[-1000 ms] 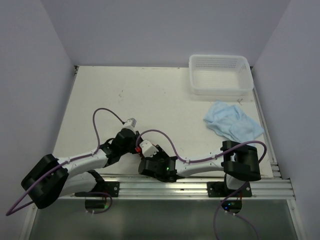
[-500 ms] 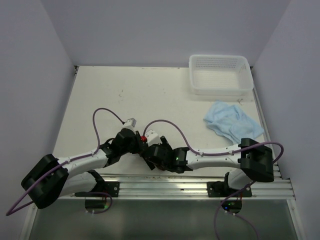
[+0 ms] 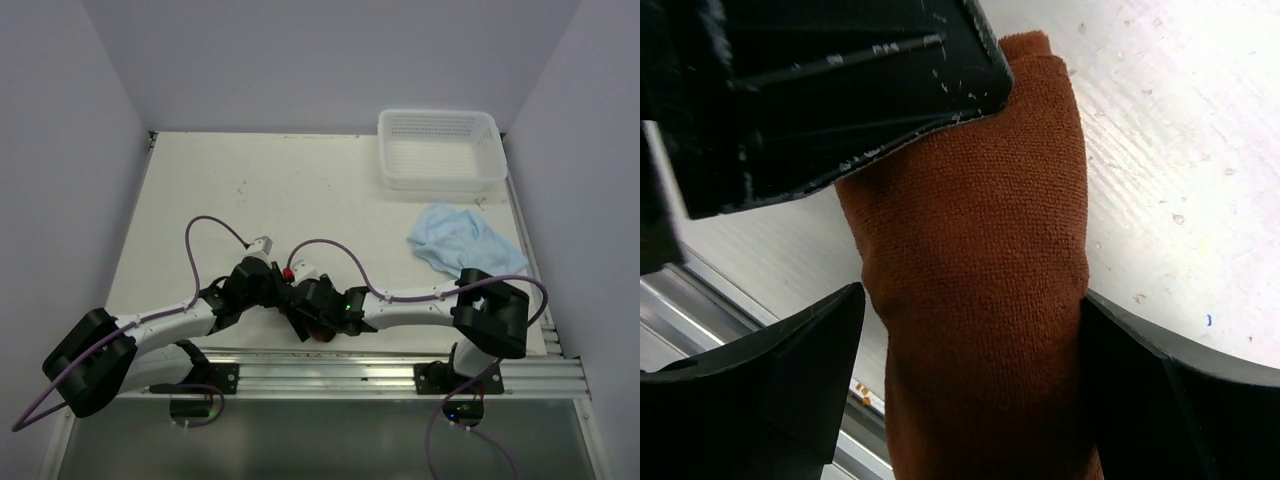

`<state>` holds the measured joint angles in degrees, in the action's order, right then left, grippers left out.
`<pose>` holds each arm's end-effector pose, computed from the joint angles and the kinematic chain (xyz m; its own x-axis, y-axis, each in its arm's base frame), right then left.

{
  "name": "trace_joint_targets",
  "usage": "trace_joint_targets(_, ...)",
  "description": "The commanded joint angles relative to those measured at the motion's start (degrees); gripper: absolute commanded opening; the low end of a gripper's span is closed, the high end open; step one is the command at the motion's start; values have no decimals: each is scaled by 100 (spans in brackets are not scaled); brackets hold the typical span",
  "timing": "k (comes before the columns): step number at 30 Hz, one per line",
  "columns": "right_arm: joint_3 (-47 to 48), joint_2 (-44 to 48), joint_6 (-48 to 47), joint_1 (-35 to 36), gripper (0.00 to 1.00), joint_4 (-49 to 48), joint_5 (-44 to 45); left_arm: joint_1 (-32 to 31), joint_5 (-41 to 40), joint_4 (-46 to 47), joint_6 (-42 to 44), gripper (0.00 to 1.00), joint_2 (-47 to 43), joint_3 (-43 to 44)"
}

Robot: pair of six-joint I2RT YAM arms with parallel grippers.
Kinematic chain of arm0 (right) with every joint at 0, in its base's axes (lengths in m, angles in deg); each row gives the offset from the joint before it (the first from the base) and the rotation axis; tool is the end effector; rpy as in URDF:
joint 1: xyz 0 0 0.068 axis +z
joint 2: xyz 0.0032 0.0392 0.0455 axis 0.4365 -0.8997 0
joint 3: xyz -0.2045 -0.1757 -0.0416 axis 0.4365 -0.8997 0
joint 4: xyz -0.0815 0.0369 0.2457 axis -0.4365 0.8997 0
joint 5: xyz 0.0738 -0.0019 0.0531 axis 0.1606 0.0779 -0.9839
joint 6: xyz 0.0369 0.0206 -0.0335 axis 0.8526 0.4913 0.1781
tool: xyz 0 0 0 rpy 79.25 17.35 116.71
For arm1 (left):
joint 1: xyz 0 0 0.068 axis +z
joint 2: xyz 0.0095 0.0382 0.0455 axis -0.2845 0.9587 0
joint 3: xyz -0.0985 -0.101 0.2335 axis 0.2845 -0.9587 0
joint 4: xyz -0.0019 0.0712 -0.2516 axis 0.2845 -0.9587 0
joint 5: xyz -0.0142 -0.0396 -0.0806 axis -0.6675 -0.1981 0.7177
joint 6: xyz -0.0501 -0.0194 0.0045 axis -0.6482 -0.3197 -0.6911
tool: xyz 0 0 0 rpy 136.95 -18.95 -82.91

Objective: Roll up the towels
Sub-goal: Place the rolled towel into the container

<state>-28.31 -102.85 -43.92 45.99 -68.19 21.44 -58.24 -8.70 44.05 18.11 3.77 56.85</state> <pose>0.1116 0.3060 0.1724 -0.6304 -0.4312 -0.6455 -0.6218 0.7783 0.0873 0.1575 -0.1390 0.1497 -0.7982 -0.3429 -0.4953 0.0316 0.7972 -0.6029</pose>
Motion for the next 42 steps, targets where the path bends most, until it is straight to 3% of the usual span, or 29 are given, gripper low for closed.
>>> trace_joint_targets(1,-98,-140,98,-7,85,-217,-170,-30,-94,-124,26,17,-39,-127)
trace_joint_targets(7,-186,-255,247,-7,82,-15,217,-38,-164,-195,53,17,-83,-109)
trace_joint_targets(11,-274,-229,274,-7,70,-6,331,-30,-191,-239,61,18,-109,-92)
trace_joint_targets(14,-327,-176,265,-7,52,-33,357,-30,-235,-283,96,17,-118,-39)
trace_joint_targets(18,-371,-80,221,-7,37,-41,331,-21,-262,-353,149,18,-109,136)
trace_joint_targets(19,-397,-36,212,-16,28,-41,322,-12,-261,-362,175,18,-100,189)
trace_joint_targets(23,-345,219,265,-112,7,152,297,233,-235,-677,491,22,-170,881)
trace_joint_targets(27,-100,571,90,-638,5,380,59,567,-410,-1265,896,29,-267,1673)
trace_joint_targets(32,656,817,-429,-1570,4,732,-205,867,-252,-1521,1291,29,-83,2700)
trace_joint_targets(37,1971,572,-1027,-2984,4,1048,-599,910,-516,-2005,1757,29,14,3309)
trace_joint_targets(42,3204,-287,-1185,-4284,4,1119,-847,1007,-823,-2400,2276,29,58,3608)
